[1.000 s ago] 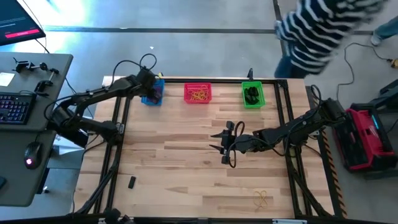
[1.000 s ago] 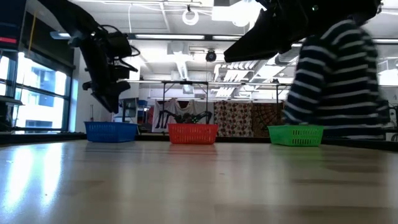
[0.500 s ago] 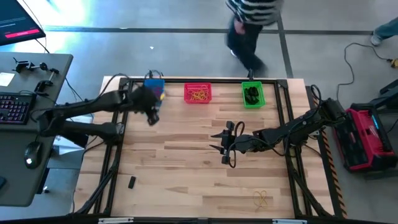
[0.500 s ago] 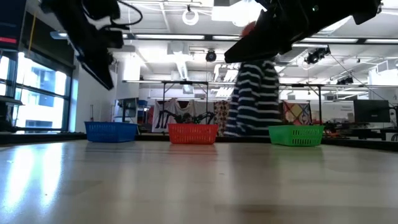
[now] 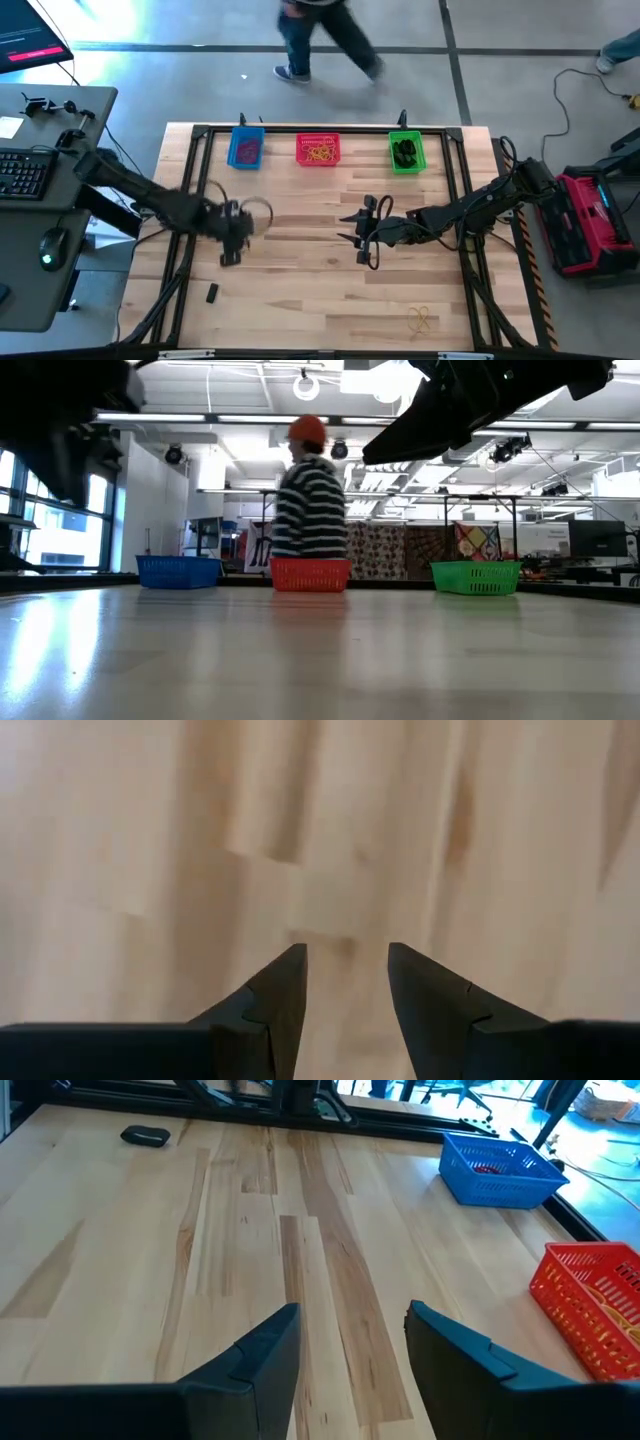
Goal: Sort rubber bands into baskets
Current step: Put the black rubberband into the green bin
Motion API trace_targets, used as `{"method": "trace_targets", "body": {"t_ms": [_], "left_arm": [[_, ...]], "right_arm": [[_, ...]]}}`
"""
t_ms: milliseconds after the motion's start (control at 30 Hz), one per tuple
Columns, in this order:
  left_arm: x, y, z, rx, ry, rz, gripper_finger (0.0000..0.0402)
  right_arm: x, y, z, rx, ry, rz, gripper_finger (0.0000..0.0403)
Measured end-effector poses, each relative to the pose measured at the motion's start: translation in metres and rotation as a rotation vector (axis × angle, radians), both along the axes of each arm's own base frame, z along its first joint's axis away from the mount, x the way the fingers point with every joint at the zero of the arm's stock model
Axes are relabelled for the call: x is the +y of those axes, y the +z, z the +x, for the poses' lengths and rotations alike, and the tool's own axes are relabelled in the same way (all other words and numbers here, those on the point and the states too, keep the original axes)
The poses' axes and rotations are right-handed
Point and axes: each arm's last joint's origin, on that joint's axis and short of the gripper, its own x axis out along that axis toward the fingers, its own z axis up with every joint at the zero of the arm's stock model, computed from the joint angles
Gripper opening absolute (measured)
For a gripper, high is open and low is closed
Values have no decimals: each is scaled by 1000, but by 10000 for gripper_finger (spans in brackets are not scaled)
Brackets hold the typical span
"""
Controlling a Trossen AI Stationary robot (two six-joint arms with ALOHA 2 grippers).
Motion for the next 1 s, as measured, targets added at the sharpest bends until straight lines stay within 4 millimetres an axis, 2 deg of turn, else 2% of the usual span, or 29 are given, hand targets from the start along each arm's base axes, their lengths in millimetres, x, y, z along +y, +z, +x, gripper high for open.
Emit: {"method": "trace_targets", "body": {"t_ms": [300, 500, 633, 767, 1000], "left_arm": [[-76, -45, -5, 212, -150, -78, 133], [-115, -57, -7, 277, -202, -37, 141], [-128, -58, -8, 371, -159, -30, 155], [-133, -61, -16, 497, -114, -3, 171], [-136, -69, -27, 525, -100, 30, 196]], "right_arm": [[0, 0, 0, 3, -1, 0, 171], [0, 0, 0, 3, -1, 0, 171], [0, 0, 0, 3, -1, 0, 171], [0, 0, 0, 2, -1, 1, 171], [0, 0, 0, 2, -2, 4, 171]]}}
